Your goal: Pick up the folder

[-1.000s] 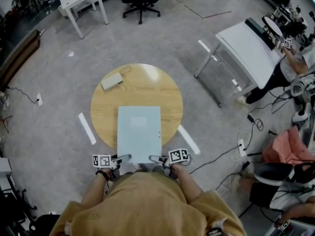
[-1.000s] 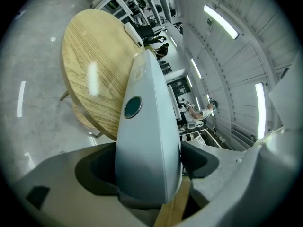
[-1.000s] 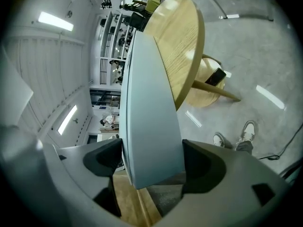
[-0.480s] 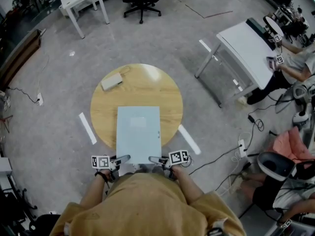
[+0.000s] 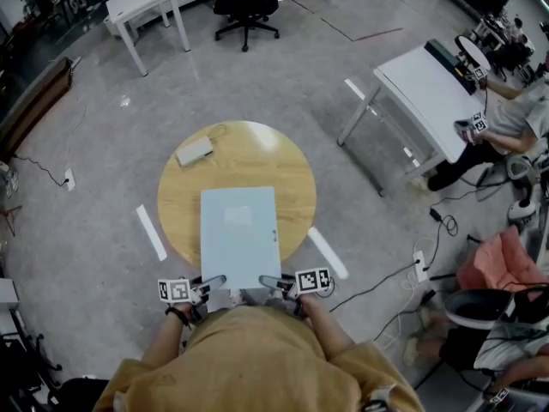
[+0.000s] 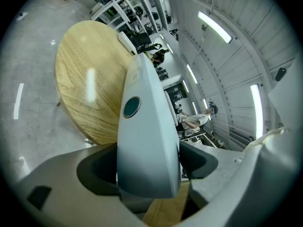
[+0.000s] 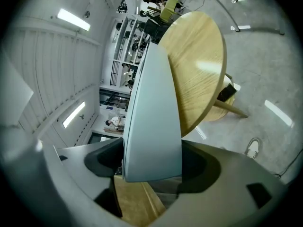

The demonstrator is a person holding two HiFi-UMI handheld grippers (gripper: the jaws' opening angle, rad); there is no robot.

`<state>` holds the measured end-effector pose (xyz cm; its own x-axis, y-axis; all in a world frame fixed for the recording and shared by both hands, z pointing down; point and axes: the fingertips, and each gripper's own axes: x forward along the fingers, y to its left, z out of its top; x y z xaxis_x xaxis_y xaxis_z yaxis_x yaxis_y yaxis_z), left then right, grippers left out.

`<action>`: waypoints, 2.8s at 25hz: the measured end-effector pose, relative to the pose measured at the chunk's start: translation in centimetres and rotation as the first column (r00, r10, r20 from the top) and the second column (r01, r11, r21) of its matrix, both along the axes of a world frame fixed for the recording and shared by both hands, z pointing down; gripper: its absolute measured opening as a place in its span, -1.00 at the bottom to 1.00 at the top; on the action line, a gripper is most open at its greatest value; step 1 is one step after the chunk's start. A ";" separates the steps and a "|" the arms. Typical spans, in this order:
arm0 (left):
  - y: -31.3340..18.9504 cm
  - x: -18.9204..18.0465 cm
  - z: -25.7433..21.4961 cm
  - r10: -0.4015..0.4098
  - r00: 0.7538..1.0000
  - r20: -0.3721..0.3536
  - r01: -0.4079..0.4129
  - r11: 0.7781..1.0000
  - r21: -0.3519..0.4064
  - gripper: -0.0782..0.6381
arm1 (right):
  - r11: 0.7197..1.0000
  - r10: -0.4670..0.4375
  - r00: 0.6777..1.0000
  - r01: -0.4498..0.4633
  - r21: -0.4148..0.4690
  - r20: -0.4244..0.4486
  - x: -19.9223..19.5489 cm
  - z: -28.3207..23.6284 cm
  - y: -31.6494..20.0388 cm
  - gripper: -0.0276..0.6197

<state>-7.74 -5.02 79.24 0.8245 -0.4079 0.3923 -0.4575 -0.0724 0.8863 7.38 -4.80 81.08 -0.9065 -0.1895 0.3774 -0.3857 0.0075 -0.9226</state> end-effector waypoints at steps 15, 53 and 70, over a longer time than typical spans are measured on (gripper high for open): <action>-3.4 -1.1 -11.1 -0.007 0.999 0.042 -0.008 0.937 0.350 0.29 | 0.907 -0.092 0.995 0.074 0.415 0.025 -1.6 -10.9 -4.5 0.17; -7.5 0.6 -36.8 -0.074 0.984 0.160 -0.087 0.583 0.807 0.30 | 0.504 -0.097 0.995 0.039 0.863 0.012 -0.5 -35.9 -9.2 0.17; -7.3 -0.2 -39.7 -0.123 0.979 0.160 -0.073 0.525 0.848 0.30 | 0.441 -0.111 0.994 0.050 0.896 0.000 -1.5 -38.7 -9.3 0.18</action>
<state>-7.94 -12.31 39.56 0.7633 -0.6458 -0.0155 -0.6097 -0.7282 0.3130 5.91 -14.15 42.34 -0.9478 -0.3189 -0.0020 -0.2911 0.8677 -0.4030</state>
